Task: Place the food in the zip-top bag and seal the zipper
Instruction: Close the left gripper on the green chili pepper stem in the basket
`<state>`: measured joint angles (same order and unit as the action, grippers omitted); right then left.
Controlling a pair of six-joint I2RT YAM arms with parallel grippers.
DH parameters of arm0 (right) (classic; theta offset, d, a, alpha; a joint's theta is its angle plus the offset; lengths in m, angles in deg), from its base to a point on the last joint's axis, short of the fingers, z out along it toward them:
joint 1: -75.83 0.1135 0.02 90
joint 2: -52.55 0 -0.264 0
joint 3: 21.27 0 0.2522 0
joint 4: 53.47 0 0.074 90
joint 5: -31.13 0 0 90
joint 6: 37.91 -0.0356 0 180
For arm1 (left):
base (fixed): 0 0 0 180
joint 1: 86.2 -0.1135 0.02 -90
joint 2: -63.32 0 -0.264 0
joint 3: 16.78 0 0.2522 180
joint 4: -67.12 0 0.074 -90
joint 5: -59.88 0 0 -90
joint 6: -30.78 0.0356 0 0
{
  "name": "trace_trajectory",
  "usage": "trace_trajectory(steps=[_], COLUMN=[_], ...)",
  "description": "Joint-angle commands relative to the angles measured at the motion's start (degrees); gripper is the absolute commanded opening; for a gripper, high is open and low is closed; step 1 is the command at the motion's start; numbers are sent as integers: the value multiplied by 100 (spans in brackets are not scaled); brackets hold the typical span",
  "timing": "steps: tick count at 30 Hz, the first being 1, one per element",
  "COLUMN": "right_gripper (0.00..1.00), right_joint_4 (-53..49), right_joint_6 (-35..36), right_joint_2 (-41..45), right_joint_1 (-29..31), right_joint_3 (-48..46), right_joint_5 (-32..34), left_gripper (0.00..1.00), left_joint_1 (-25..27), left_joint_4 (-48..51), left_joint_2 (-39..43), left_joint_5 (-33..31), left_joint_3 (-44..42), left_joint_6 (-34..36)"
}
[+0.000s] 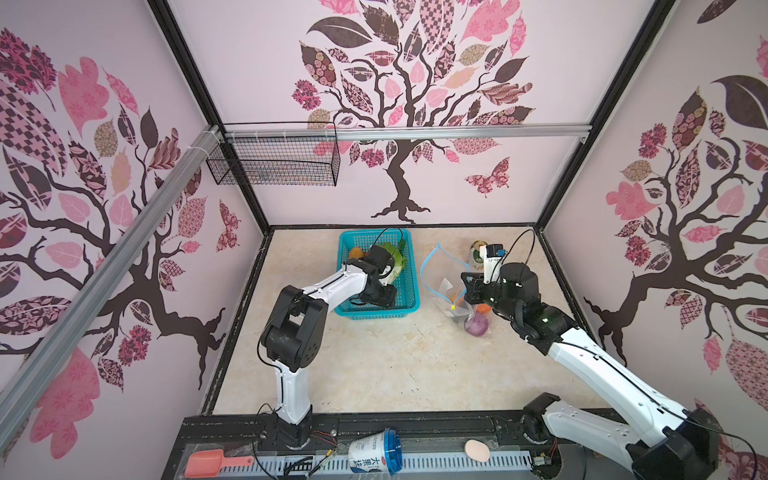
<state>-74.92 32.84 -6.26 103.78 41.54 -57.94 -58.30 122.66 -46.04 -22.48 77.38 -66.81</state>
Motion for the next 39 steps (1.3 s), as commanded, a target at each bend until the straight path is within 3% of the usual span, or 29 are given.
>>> trace_trajectory(steps=[1, 15, 26, 30, 39], right_gripper=[0, 0, 0, 0, 0], right_joint_4=[31, 21, 21, 36, 48], right_joint_6=[41, 52, 78, 74, 88], right_joint_2=[1, -26, -17, -27, 34], right_joint_1=[-27, -32, -28, -26, -26], right_joint_3=[16, 3, -16, -34, -65], right_joint_5=[92, 75, 92, 100, 151], left_gripper=[65, 71, 70, 65, 34], left_joint_1=[-35, -39, -33, -30, -5], left_joint_4=[71, -611, -1338, -1277, -1072], left_joint_2=[136, -316, -529, -626, -630], left_joint_5=[-227, -605, -474, -478, -439], left_joint_3=[-15, -64, -478, -465, -456], left_joint_6=[55, 863, 1147, 1147, 1120])
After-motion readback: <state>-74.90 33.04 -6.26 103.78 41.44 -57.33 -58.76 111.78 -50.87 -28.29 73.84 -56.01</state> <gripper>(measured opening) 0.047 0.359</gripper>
